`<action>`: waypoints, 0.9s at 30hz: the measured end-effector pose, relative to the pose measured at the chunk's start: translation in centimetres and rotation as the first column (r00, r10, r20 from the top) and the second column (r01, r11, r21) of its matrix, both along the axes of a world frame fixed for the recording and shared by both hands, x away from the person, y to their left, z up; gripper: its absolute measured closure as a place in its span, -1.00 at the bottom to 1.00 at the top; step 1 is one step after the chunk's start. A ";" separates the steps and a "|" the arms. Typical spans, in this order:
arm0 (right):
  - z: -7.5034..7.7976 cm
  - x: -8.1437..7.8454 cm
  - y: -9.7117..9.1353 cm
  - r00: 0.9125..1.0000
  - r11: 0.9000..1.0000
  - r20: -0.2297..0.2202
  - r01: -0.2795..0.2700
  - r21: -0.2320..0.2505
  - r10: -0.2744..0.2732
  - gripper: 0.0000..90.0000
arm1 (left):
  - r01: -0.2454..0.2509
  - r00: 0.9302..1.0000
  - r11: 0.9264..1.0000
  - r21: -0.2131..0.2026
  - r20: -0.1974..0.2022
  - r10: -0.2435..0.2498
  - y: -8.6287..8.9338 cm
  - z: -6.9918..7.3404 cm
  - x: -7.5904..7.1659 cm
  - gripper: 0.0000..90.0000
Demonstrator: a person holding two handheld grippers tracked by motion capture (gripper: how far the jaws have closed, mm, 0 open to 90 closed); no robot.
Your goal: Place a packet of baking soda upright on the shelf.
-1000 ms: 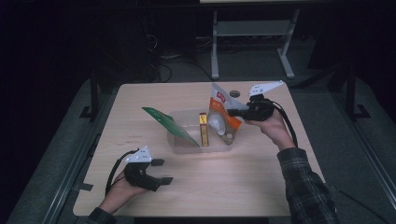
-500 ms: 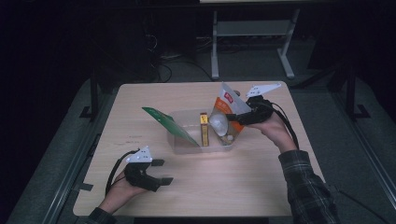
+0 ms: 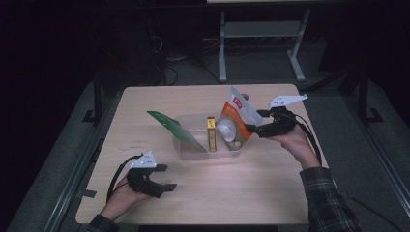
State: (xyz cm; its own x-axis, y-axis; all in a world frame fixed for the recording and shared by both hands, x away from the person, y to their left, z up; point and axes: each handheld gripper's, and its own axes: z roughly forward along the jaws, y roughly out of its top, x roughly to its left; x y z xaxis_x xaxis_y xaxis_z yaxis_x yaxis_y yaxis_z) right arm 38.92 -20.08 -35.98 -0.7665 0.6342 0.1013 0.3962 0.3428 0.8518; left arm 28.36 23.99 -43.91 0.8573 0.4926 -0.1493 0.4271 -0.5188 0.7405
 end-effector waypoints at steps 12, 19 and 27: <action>-1.4 -4.4 -2.4 0.999 0.999 0.009 0.049 0.000 -0.049 -0.54 | -0.009 1.000 0.999 0.031 0.000 0.009 1.4 -0.2 -0.4 -0.62; -3.4 -7.6 -3.3 0.998 0.998 -0.002 0.055 -0.020 -0.055 -0.53 | -0.036 0.999 0.999 0.034 0.009 0.036 2.2 -0.2 -0.6 -0.62; -5.8 -10.5 -4.1 0.997 0.995 -0.025 0.067 -0.067 -0.069 -0.53 | -0.057 0.998 0.997 0.055 0.020 0.056 3.2 -0.3 -0.5 -0.62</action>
